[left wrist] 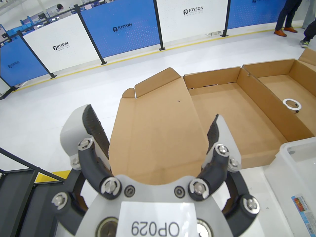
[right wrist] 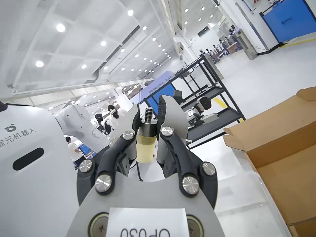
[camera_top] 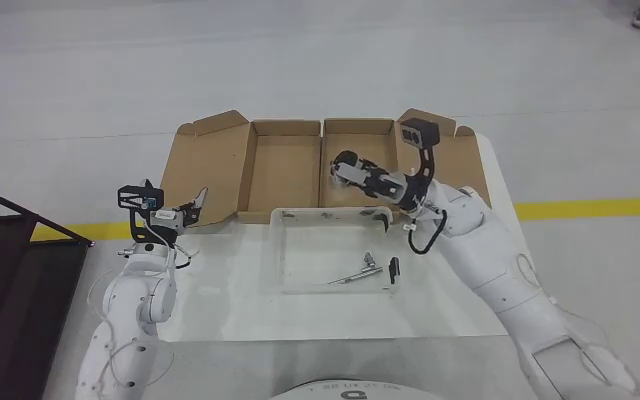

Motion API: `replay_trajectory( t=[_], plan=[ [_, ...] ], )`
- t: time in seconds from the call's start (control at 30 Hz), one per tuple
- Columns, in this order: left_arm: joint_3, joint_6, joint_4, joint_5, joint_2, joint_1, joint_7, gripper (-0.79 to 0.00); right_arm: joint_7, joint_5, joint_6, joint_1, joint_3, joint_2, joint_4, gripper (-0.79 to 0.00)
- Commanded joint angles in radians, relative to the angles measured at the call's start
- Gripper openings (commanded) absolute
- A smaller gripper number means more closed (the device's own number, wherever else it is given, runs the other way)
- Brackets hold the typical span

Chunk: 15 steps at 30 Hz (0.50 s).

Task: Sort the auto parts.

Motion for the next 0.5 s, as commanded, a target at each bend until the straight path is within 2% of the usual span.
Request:
replay_trajectory(
  t=[0.0, 0.3, 0.4, 0.47],
  plan=[
    [0.0, 0.0, 0.0, 0.0, 0.0, 0.0, 0.0, 0.0, -0.014, -0.027, 0.003, -0.005, 0.002, -0.001, -0.015, -0.785],
    [0.0, 0.0, 0.0, 0.0, 0.0, 0.0, 0.0, 0.0, -0.052, -0.1, 0.002, -0.016, 0.015, -0.001, -0.041, -0.785],
    [0.0, 0.0, 0.0, 0.0, 0.0, 0.0, 0.0, 0.0, -0.121, -0.203, -0.004, -0.021, 0.076, 0.004, -0.032, -0.785],
    [0.0, 0.0, 0.0, 0.0, 0.0, 0.0, 0.0, 0.0, -0.212, -0.301, 0.009, -0.037, 0.139, 0.008, -0.021, -0.785]
  ],
)
